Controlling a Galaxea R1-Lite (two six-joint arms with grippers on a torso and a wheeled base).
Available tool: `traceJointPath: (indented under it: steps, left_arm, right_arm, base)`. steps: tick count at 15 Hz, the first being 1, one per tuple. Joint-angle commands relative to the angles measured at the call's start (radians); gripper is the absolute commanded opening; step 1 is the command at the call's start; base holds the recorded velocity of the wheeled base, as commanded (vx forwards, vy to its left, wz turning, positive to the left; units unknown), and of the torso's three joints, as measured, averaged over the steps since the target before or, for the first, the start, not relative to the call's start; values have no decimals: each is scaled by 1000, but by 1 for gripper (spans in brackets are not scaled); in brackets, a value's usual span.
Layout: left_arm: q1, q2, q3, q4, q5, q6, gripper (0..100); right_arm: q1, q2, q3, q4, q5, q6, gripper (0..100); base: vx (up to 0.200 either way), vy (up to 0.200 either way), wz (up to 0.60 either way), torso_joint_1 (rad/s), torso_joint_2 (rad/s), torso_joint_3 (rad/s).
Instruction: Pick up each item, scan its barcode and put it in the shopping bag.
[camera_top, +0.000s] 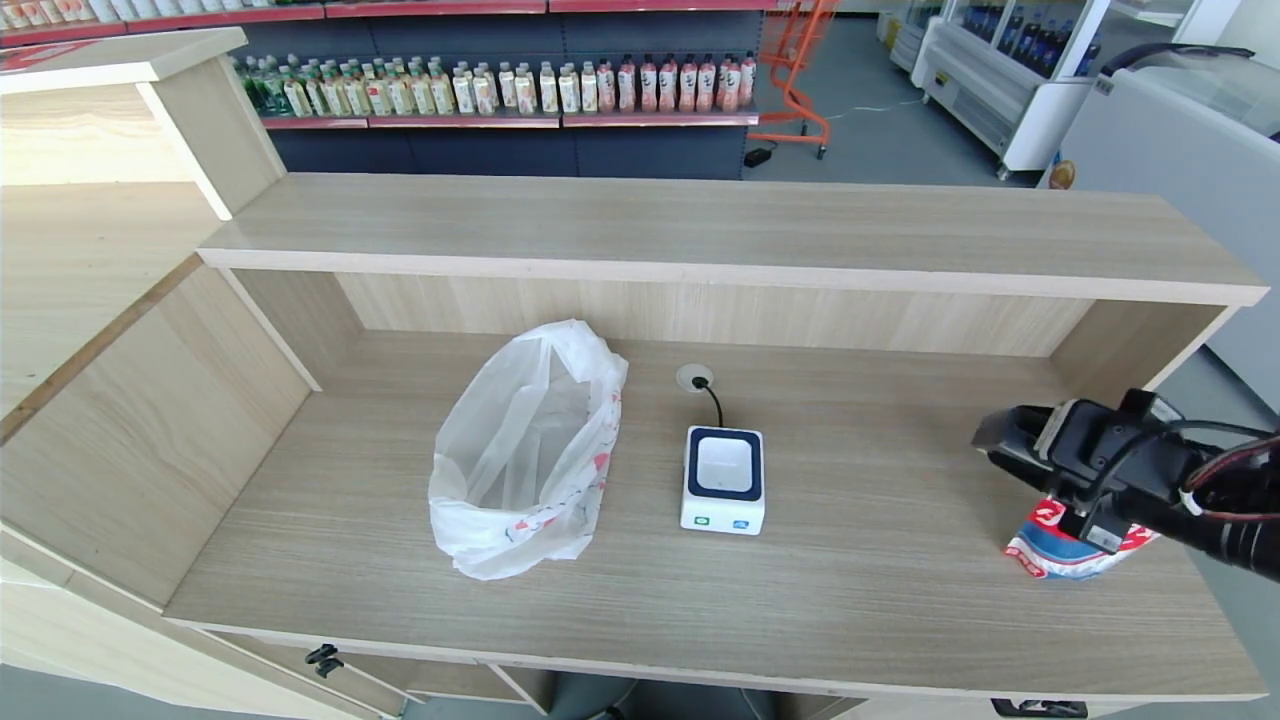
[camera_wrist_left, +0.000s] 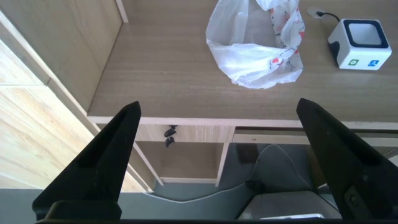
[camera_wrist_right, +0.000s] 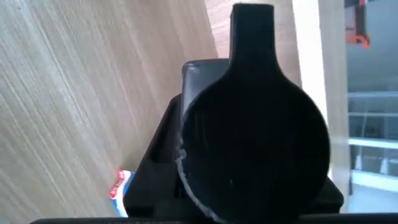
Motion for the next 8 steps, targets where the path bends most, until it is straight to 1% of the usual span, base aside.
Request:
traceJointPath:
  steps: [1,2,3,4,5,6,7,8]
  left_arm:
    - [0,0,0,0,0,0,100]
    - [0,0,0,0,0,0,100]
    - [0,0,0,0,0,0,100]
    - [0,0,0,0,0,0,100]
    - [0,0,0,0,0,0,100]
    - [0,0,0,0,0,0,100]
    - [0,0,0,0,0,0,100]
    - [0,0,0,0,0,0,100]
  right_arm:
    - [-23,-121,32,-12,74,-258,0]
    - [-22,-129,31,-12,260,-500,0]
    - [-16,-121,29,-12,363,-658,0]
    - [1,-109,31,-9,539,-903,0]
    - [36,-105,38,2,669,-1066,0]
    - [98,-82,43,31,760,-1189,0]
    - [139,-40,41,76,789,-1275,0]
    - [148,-14,55,138,829,-1368,0]
  base:
    - [0,0,0,0,0,0]
    - [0,0,0,0,0,0]
    - [0,0,0,0,0,0]
    - [0,0,0,0,0,0]
    - [0,0,0,0,0,0]
    - [0,0,0,0,0,0]
    - [0,0,0,0,0,0]
    - [0,0,0,0,0,0]
